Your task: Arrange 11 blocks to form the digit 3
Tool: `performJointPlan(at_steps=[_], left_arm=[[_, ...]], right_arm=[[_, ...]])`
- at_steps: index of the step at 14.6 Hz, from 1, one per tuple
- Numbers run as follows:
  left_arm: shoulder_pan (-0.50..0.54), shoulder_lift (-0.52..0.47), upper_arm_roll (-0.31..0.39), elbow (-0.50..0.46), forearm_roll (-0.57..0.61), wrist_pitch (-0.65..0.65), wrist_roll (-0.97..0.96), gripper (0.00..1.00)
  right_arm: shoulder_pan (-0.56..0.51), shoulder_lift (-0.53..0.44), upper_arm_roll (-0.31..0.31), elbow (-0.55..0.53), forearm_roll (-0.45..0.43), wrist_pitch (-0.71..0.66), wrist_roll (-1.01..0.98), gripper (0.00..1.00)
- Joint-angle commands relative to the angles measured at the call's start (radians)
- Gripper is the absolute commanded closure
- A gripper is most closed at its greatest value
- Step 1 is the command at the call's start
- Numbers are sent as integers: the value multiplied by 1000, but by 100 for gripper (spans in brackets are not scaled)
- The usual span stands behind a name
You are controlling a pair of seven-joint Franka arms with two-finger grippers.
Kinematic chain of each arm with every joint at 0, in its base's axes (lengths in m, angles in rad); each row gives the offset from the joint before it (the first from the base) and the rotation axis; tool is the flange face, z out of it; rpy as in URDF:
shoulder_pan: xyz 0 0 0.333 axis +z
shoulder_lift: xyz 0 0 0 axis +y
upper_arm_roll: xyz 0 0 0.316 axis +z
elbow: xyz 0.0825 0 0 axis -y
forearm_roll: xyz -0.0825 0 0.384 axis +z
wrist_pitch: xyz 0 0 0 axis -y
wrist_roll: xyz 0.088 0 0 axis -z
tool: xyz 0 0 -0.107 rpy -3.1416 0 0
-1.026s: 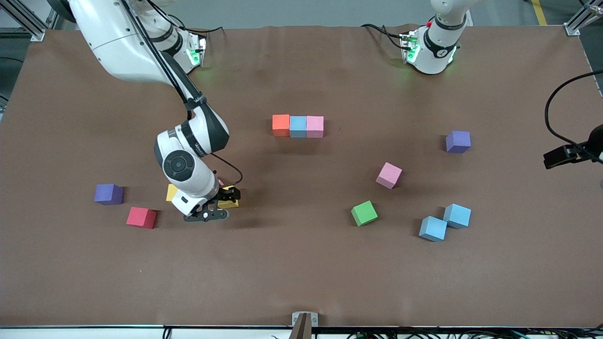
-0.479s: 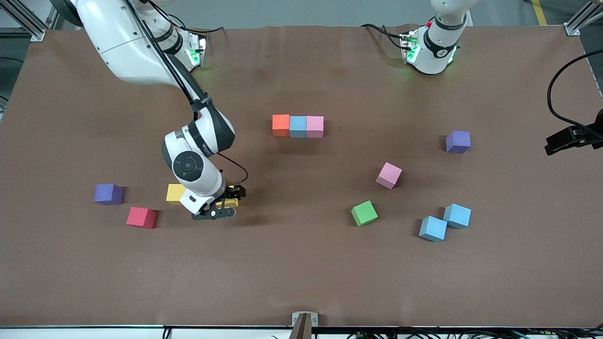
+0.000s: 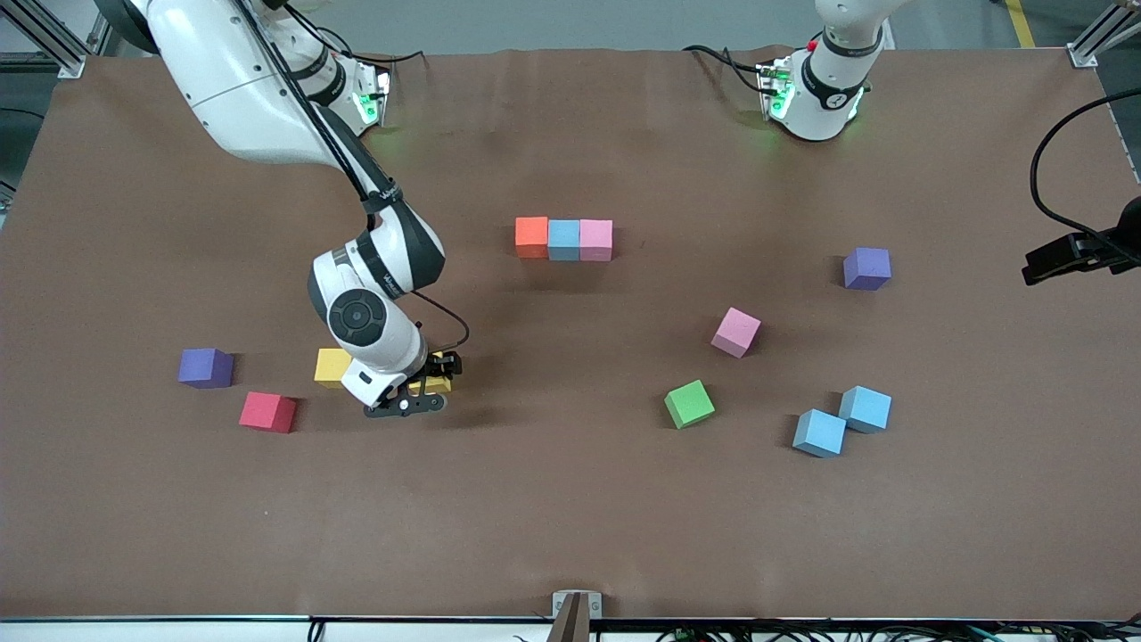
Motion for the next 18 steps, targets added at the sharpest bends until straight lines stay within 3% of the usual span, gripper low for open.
performJointPlan(at_steps=[1,4,8,12,15,18], left_arm=[[8,-44,10,-27,-30,-18,25,0],[-38,-69,74,-41,-87,-40,28,0],[-169,-121,182,-90,-101,-35,28,0],[-369,-167,347,-137,-102,-26,28,0],[-561,-236,527,-229,-104,32,33,0],[-603,-290,566,-303,-122,85,60,0]], right_arm=[[-7,15,4,11,-23,-7,-5,31],[-7,19,1,11,-23,-4,-5,35],[2,19,1,16,-13,-5,10,53],[25,15,3,30,-6,-4,67,54],[63,4,6,30,63,-10,145,56],[134,-7,6,22,179,-20,157,56]])
